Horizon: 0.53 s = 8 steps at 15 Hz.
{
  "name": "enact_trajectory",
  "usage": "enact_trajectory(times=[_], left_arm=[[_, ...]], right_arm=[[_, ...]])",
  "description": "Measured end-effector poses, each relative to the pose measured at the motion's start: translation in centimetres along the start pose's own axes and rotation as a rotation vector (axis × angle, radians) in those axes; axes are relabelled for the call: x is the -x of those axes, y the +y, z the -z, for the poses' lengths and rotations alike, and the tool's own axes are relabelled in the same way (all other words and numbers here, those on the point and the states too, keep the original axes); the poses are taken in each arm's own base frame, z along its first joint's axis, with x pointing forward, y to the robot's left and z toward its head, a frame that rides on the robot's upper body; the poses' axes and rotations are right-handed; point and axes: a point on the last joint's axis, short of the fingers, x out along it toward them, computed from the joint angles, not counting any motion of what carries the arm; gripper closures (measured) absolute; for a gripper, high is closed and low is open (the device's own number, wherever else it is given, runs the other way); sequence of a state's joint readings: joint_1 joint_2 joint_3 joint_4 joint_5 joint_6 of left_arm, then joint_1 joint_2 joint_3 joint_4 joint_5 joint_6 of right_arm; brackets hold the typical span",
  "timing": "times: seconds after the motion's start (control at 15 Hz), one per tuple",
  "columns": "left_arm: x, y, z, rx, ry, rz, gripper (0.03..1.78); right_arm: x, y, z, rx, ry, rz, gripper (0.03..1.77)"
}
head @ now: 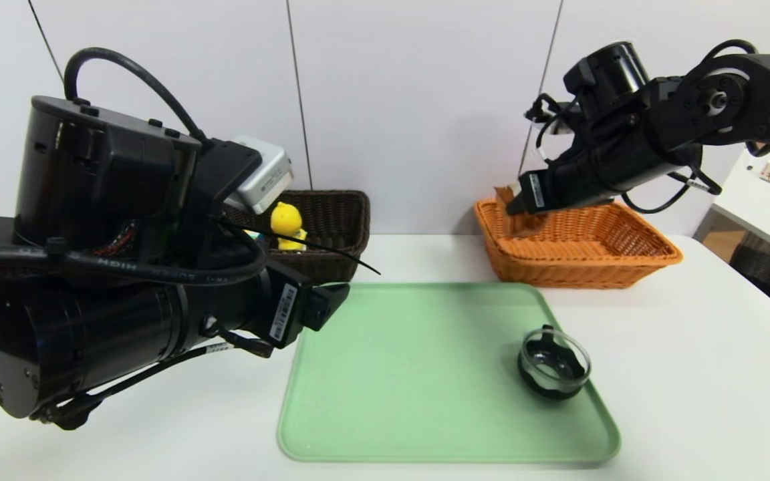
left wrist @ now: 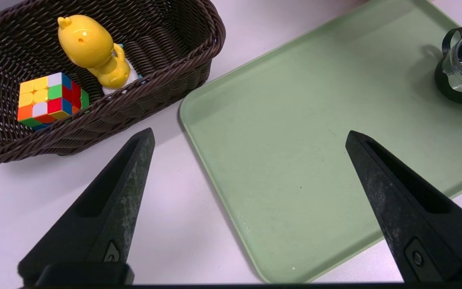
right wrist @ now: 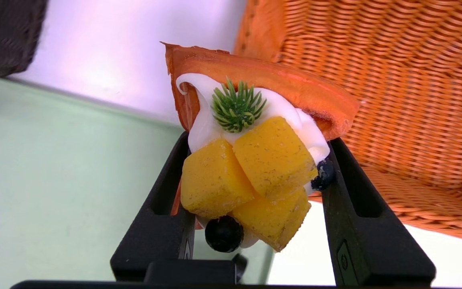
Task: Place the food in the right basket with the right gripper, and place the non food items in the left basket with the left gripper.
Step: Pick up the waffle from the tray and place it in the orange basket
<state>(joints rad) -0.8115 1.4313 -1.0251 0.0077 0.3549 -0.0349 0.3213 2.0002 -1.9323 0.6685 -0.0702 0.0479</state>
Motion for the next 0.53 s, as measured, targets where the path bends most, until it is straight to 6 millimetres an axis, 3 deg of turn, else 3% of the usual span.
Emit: enact_trajectory(times=[0.53], left_arm=[[0.0, 0.2, 0.0, 0.003, 0.000, -0.008, 0.12]], right_arm=[[-3.8, -4.1, 0.4, -0.134, 0.011, 0.088, 0.93]])
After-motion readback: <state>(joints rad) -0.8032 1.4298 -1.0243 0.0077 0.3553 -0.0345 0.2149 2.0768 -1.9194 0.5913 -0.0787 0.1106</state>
